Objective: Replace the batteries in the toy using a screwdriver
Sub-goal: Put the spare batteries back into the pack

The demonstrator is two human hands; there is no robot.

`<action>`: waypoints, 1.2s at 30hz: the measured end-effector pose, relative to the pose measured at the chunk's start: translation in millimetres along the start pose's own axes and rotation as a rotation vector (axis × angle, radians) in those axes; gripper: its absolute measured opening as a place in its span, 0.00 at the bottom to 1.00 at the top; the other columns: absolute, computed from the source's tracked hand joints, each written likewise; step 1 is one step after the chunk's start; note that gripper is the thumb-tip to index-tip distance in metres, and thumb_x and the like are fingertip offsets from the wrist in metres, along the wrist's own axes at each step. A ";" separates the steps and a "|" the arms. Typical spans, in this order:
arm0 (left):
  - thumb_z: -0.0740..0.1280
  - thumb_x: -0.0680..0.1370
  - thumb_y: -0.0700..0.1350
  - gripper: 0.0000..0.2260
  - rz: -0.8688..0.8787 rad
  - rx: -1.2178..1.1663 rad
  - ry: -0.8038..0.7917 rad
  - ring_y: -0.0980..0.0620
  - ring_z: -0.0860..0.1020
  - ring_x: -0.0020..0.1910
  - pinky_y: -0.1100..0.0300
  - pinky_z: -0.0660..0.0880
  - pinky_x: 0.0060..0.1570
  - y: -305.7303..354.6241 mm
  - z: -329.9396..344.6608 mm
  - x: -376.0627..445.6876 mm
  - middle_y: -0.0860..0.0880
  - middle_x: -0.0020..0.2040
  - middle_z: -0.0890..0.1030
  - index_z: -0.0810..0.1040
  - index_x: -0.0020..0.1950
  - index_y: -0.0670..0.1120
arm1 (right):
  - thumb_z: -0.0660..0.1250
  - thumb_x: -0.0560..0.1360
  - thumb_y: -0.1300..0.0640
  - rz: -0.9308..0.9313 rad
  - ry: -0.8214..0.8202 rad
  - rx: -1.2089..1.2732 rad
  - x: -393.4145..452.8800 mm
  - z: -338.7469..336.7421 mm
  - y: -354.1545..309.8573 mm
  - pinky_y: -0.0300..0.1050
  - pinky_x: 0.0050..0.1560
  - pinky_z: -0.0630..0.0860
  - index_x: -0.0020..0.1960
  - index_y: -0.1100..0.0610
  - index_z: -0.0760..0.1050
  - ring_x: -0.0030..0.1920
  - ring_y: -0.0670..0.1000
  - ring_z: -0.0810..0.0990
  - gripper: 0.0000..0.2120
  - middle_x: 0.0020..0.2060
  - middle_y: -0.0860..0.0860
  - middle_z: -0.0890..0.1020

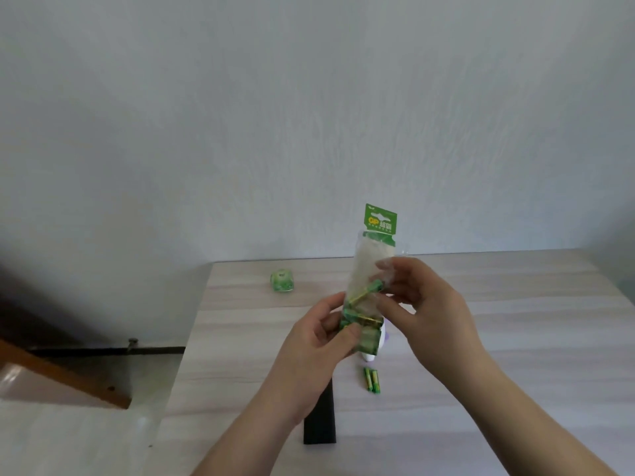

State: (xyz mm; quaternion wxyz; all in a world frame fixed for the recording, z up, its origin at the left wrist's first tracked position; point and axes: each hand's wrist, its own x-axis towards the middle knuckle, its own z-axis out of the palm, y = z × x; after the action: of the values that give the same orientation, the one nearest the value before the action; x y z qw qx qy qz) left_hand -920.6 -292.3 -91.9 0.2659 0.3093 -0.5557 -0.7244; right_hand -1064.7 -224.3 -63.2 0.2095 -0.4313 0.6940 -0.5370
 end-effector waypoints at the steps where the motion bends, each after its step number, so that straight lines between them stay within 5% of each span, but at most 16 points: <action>1: 0.61 0.80 0.32 0.15 -0.013 -0.031 0.008 0.52 0.84 0.46 0.61 0.79 0.46 1.4 -0.3 -0.5 0.49 0.48 0.86 0.77 0.59 0.49 | 0.73 0.71 0.63 0.001 -0.003 0.023 0.9 0.7 -2.2 0.31 0.44 0.77 0.52 0.46 0.76 0.44 0.39 0.82 0.16 0.43 0.38 0.83; 11: 0.58 0.82 0.42 0.11 -0.023 -0.183 0.070 0.49 0.84 0.47 0.58 0.80 0.46 7.6 2.8 -3.1 0.44 0.49 0.85 0.79 0.58 0.45 | 0.68 0.75 0.61 0.032 -0.072 0.048 4.9 -5.8 -14.9 0.44 0.39 0.79 0.47 0.44 0.80 0.44 0.39 0.83 0.11 0.42 0.38 0.84; 20: 0.60 0.81 0.43 0.11 0.001 -0.130 0.090 0.49 0.83 0.46 0.57 0.80 0.47 9.9 5.2 -1.9 0.44 0.48 0.85 0.79 0.58 0.45 | 0.71 0.73 0.61 -0.087 -0.101 -0.143 9.2 -10.4 -17.7 0.27 0.43 0.74 0.46 0.49 0.80 0.42 0.36 0.81 0.08 0.40 0.39 0.84; 29: 0.60 0.81 0.43 0.10 -0.037 -0.116 0.091 0.49 0.83 0.46 0.56 0.80 0.47 5.6 9.4 -0.3 0.44 0.48 0.84 0.79 0.58 0.44 | 0.72 0.73 0.58 -0.196 -0.082 -0.235 2.3 -2.5 -2.6 0.36 0.43 0.77 0.42 0.54 0.83 0.41 0.43 0.81 0.02 0.38 0.43 0.81; 36: 0.58 0.82 0.45 0.12 -0.074 -0.153 0.118 0.50 0.84 0.45 0.58 0.80 0.42 3.1 12.6 3.3 0.44 0.48 0.85 0.80 0.56 0.44 | 0.67 0.77 0.62 -0.254 -0.070 -0.337 -3.5 -3.4 8.8 0.24 0.47 0.70 0.53 0.55 0.82 0.50 0.41 0.78 0.08 0.45 0.43 0.83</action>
State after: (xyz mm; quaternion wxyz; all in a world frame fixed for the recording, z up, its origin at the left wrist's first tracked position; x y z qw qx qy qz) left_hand -932.0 -287.4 -87.0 0.2939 0.3507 -0.4704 -0.7545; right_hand -1068.6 -219.0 -70.8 0.0889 -0.5626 0.7064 -0.4202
